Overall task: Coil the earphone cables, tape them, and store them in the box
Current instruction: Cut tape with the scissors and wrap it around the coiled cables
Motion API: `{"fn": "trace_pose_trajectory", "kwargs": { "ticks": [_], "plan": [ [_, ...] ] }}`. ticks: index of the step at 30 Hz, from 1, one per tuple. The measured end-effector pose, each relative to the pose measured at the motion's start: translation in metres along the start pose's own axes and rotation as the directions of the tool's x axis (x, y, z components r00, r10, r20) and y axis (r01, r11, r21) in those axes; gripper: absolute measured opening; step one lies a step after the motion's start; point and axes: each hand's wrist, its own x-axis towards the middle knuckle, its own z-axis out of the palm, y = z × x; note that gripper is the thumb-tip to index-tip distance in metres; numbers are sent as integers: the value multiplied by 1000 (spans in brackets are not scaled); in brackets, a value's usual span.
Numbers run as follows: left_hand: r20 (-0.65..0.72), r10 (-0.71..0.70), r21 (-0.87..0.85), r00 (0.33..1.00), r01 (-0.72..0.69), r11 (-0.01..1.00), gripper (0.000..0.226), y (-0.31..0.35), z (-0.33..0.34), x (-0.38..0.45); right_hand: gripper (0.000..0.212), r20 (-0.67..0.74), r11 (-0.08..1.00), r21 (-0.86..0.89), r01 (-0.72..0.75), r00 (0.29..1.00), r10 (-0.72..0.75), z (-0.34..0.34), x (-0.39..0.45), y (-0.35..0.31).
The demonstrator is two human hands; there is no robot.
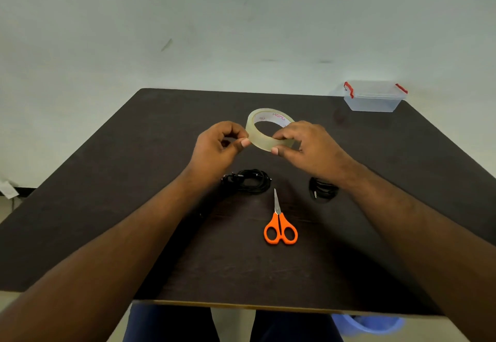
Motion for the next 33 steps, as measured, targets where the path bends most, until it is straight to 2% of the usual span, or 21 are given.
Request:
{"fn": "trace_pose_trajectory", "kwargs": {
  "ticks": [5, 7, 9, 10, 12, 14, 19, 22, 26, 27, 30, 33],
  "plan": [
    [61, -97, -238, 993, 109, 965, 3, -15, -5, -1, 28, 103, 997, 26, 70, 992, -72, 1, 17, 13],
    [54, -138, -382, 989, 148, 912, 7, -21, -13, 0, 25, 190, 990, -18, 139, 973, -133, 0, 22, 22],
    [56, -179, -481, 982, 183, 857, 10, -26, -26, 3, 19, 279, 982, -104, 157, 952, -123, -6, 26, 36],
    [77, -190, -505, 979, 203, 839, 10, -28, -31, 4, 23, 302, 974, -166, 156, 948, -101, -9, 28, 43],
    [143, -210, -499, 967, 253, 829, 10, -31, -36, 4, 49, 308, 943, -299, 146, 950, -49, -10, 34, 53],
    [169, -240, -499, 956, 293, 816, 10, -31, -34, 5, 58, 336, 910, -378, 169, 941, -35, -3, 43, 56],
    [43, -352, -541, 935, 318, 779, 18, -36, -42, 12, 38, 422, 919, -295, 262, 898, -120, 13, 59, 69],
    [-18, -394, -524, 919, 327, 786, 18, -42, -47, 14, 29, 469, 937, -275, 215, 881, -64, 12, 61, 83],
    [-41, -403, -481, 914, 335, 810, 18, -45, -46, 14, 66, 400, 966, -254, 50, 915, 58, 23, 62, 89],
    [-48, -404, -480, 914, 333, 812, 17, -46, -47, 14, 64, 376, 975, -219, 33, 925, 53, 26, 62, 90],
    [-49, -406, -458, 913, 341, 821, 15, -47, -49, 12, 35, 336, 992, -123, 22, 942, 21, 29, 64, 91],
    [-61, -408, -427, 911, 345, 836, 14, -48, -48, 11, 28, 384, 985, -162, 57, 923, 9, 28, 68, 95]
  ]
}}
